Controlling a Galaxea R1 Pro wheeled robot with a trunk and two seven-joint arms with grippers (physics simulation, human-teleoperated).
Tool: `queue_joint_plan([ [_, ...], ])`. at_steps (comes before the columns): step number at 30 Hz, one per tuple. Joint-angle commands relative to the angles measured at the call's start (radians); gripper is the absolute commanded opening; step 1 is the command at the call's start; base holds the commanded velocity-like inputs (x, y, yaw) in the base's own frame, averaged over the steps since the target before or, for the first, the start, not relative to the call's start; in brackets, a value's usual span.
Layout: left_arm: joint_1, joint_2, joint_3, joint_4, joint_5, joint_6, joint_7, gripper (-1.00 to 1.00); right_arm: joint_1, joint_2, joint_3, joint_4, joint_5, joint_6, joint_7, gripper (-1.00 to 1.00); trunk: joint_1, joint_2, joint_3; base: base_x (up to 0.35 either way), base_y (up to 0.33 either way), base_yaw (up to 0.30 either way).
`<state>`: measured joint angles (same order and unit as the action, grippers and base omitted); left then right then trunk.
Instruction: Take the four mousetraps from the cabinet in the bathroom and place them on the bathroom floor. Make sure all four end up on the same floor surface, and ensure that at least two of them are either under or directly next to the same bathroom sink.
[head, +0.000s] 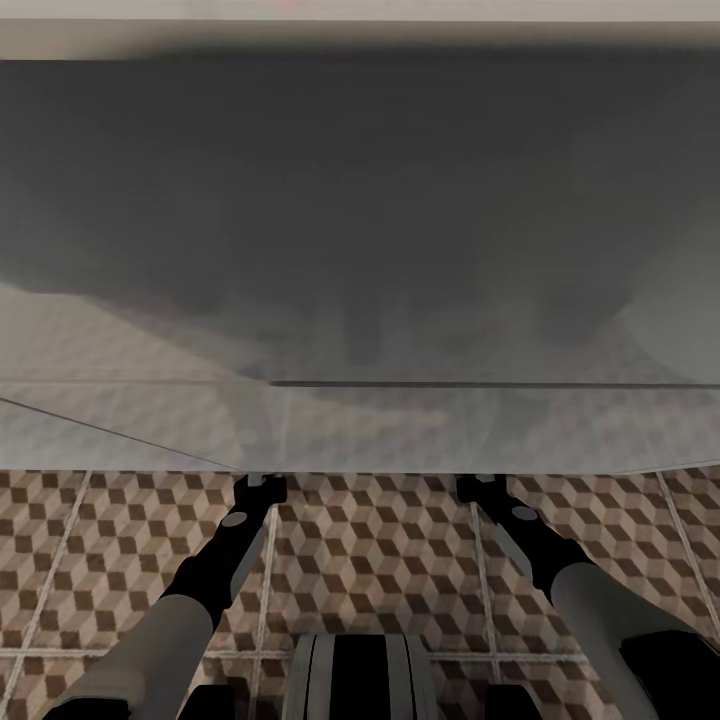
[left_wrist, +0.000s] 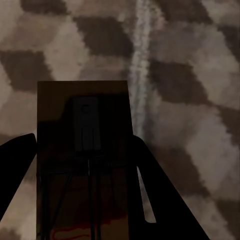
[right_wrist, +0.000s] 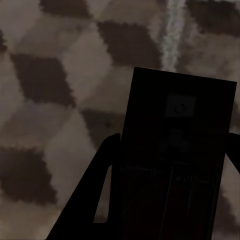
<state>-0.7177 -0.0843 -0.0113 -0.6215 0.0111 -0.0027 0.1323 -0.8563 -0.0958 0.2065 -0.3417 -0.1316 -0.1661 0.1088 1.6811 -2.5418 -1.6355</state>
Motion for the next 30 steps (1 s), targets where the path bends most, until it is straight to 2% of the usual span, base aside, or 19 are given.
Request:
queue_joint_plan([
  [1,0.000,0.000,-0.002,0.000,0.001,0.000,0.004,-1.00,-0.001,-0.001,0.005,0.001,-0.012,-0.004,0.005,-1.00,0.000,0.000,0.000,0.000,0.000,0.000],
  [30,0.000,0.000,-0.001,0.005,0.000,-0.002,0.004,-1.00,-0.001,-0.001,0.004,0.001,-0.013,-0.004,0.005,-1.00,0.000,0.000,0.000,0.000,0.000,0.000],
])
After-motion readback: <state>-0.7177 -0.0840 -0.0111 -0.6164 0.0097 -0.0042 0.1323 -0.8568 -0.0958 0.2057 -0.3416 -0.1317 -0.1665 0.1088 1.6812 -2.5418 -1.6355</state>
